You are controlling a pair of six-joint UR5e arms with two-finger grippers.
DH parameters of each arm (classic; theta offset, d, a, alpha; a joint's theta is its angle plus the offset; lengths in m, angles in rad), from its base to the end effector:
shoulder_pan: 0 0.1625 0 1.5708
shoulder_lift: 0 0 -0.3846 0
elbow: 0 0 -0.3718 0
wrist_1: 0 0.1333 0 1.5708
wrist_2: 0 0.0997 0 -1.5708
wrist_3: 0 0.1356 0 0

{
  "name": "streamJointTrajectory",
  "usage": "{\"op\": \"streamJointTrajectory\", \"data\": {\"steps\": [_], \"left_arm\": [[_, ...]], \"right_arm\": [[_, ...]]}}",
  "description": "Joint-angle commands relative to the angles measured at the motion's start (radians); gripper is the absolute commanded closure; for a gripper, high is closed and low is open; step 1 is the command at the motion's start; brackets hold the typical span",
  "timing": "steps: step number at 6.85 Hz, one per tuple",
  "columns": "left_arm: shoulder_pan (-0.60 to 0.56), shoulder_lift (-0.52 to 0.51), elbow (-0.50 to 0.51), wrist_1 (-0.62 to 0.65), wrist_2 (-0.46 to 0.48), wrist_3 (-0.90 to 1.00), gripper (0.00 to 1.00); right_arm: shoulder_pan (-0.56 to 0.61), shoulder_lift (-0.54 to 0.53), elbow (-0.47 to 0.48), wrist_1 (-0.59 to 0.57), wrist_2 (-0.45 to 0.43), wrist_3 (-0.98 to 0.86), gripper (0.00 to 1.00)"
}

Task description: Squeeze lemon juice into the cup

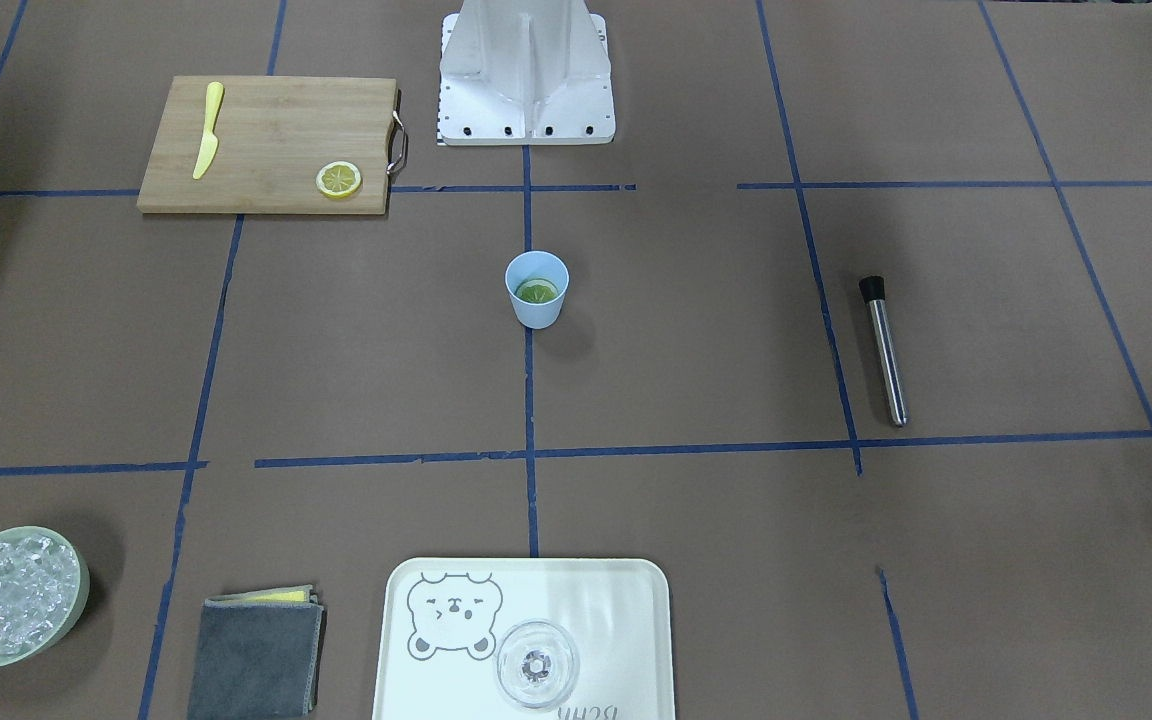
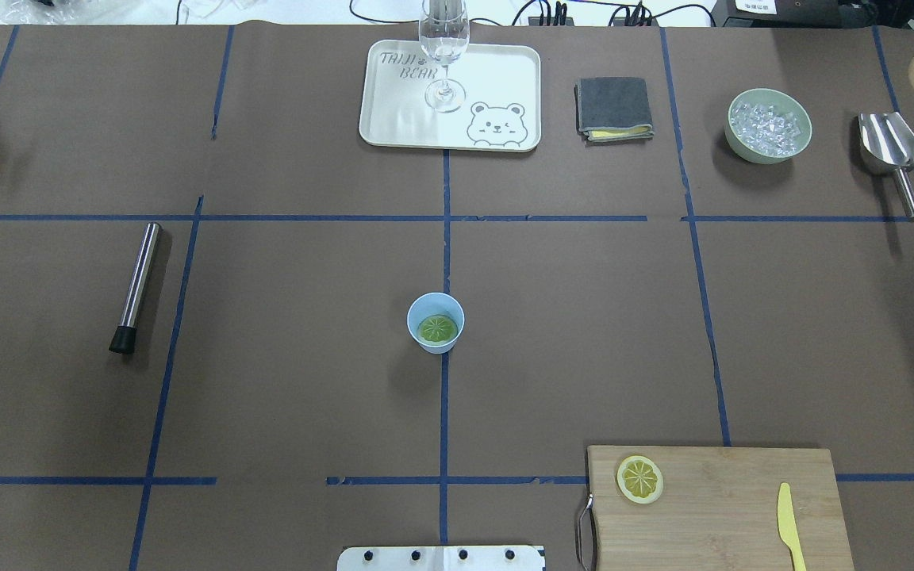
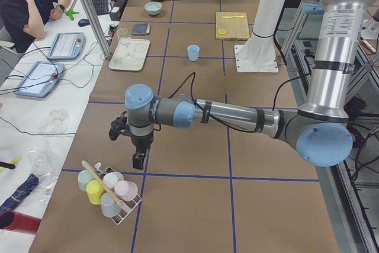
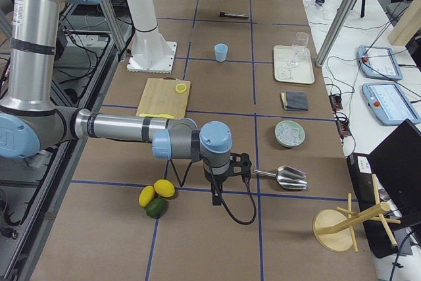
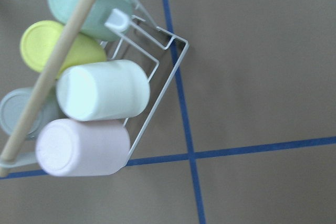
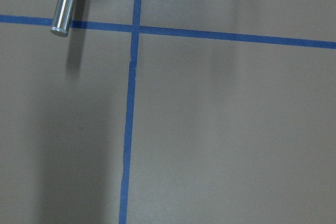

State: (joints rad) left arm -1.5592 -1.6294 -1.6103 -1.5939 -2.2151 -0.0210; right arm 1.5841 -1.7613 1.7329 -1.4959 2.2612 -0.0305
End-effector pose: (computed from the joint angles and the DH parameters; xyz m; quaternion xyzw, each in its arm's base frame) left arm -0.0460 -0.5052 0.6056 0.0523 0.3169 0.0147 0.9469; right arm 0.0523 -0.4026 0.6505 0.0293 -0.3377 -0.0160 0.9407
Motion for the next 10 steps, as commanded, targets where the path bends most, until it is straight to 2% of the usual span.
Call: {"op": "streamJointTrajectory", "data": {"steps": [1, 3, 9, 10], "left_arm": [[-0.070, 0.094, -0.006, -0.001, -0.138, 0.019, 0.00], [-0.070, 0.094, -0.057, 0.009, -0.135, 0.019, 0.00], [-0.068, 0.091, -0.091, 0.005, -0.133, 0.016, 0.00], [-0.068, 0.091, -0.103, 0.005, -0.133, 0.016, 0.00]], "right_arm": [[-0.001, 0.022, 0.000, -0.003, -0.009, -0.002, 0.00], [-0.001, 0.023, 0.000, -0.003, -0.009, 0.000, 0.00], [-0.001, 0.022, -0.003, -0.003, 0.007, 0.001, 0.00], [0.000, 0.022, 0.029, -0.019, 0.021, 0.000, 0.00]]}}
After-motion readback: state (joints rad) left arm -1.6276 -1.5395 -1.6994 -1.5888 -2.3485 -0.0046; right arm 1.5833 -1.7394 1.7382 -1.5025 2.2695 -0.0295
